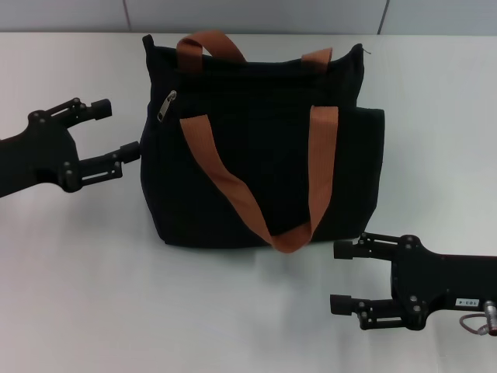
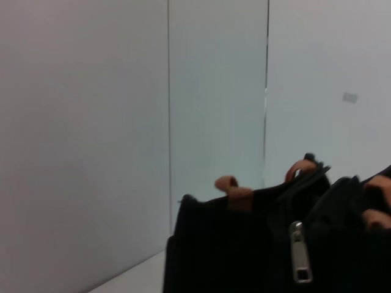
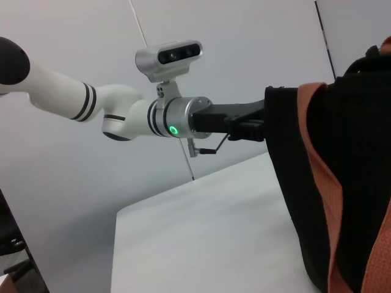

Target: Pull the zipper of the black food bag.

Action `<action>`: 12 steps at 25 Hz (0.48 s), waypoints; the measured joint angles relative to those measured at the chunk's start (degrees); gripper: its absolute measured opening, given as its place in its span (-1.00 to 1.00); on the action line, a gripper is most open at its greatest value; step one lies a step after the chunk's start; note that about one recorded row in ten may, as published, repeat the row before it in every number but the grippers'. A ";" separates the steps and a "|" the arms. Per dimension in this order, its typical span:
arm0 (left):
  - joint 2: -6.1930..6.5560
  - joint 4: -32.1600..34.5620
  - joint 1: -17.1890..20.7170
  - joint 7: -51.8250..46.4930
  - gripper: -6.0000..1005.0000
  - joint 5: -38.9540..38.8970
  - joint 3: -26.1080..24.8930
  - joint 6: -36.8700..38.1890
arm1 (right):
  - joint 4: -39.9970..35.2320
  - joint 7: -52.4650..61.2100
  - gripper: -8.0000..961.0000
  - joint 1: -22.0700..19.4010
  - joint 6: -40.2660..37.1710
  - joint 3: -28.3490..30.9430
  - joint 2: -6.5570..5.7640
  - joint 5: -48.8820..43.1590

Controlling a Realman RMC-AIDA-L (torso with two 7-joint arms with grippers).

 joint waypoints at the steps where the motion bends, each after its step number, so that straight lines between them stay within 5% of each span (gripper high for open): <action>1: -0.43 0.00 -0.35 0.92 0.62 0.06 -0.03 -1.42 | 0.00 0.00 0.69 0.00 0.00 0.00 0.00 0.00; 12: -1.87 0.63 -4.44 3.41 0.61 0.17 2.73 -6.67 | -0.02 0.53 0.69 0.02 0.24 0.00 0.00 0.03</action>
